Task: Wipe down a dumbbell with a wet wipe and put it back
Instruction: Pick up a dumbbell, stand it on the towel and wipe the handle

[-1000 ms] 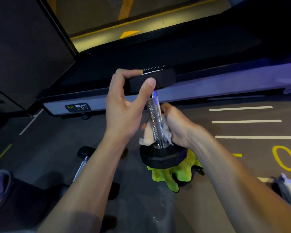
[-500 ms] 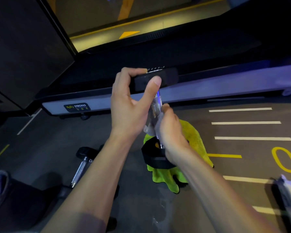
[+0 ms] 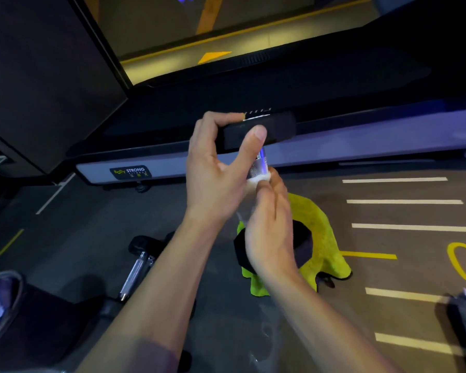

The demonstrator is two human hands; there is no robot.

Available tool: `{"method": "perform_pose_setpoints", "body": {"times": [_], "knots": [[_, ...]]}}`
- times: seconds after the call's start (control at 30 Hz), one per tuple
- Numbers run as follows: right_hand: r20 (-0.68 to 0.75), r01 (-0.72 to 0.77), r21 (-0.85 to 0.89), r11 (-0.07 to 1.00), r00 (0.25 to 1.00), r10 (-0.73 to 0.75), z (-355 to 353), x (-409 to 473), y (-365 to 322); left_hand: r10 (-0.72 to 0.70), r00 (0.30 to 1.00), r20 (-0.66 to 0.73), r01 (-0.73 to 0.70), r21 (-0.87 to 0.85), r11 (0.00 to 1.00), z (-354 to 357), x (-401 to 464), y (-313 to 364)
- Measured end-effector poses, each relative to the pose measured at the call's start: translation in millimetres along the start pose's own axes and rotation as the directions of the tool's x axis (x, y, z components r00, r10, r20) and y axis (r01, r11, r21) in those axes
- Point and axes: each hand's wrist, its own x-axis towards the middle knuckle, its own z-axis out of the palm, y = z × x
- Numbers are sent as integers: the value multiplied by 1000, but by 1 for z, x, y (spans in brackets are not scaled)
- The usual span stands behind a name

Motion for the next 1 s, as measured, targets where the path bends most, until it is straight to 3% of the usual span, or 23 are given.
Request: {"method": "perform_pose_setpoints", "body": {"times": [0.1,0.2,0.27,0.37,0.43,0.5,0.57,0.63,0.7,0.8,0.87,0.93,1.0], "knots": [[-4,-118,13,993,993,118,-9,25,6,-5,1000,-1,5,0,1000,-1,-2,0],[113,-406,15,914,909,402,-12,46,-7,7,1000,23,-6,-13,1000,-5,-6,1],[96,-485,45,874,872,479,-9,53,-14,1,999,34,-1,-14,1000,-5,-5,1],[-86,-242,35,970,966,244,6,46,-23,-1,1000,20,2,-19,1000,-3,-4,4],[-118,-76,40,996,990,80,15,34,-23,5,999,41,-5,-6,1000,-2,-4,4],[-81,24,-71,997,996,-30,12,31,-17,3,999,37,-3,-3,1000,-4,-6,4],[39,-66,-148,987,997,73,0,44,-10,-7,1000,21,7,-17,1000,-7,-6,2],[196,-298,-108,948,929,314,-8,58,-16,-22,1000,17,23,-20,1000,-9,-6,2],[238,-369,-69,927,896,374,-7,63,-19,-35,999,26,35,-25,999,-11,-5,2],[111,-57,-238,970,990,86,-2,45,-9,-27,998,49,30,-52,998,-11,-3,1],[147,102,-254,962,987,-66,-8,31,-11,-35,997,70,39,-53,998,-10,-2,1],[301,172,-317,933,951,-72,-22,28,-16,-46,997,67,49,-53,997,-12,-1,1],[452,194,-459,867,891,40,-37,30,-15,-60,996,67,64,-68,996,-14,2,-2]]}}
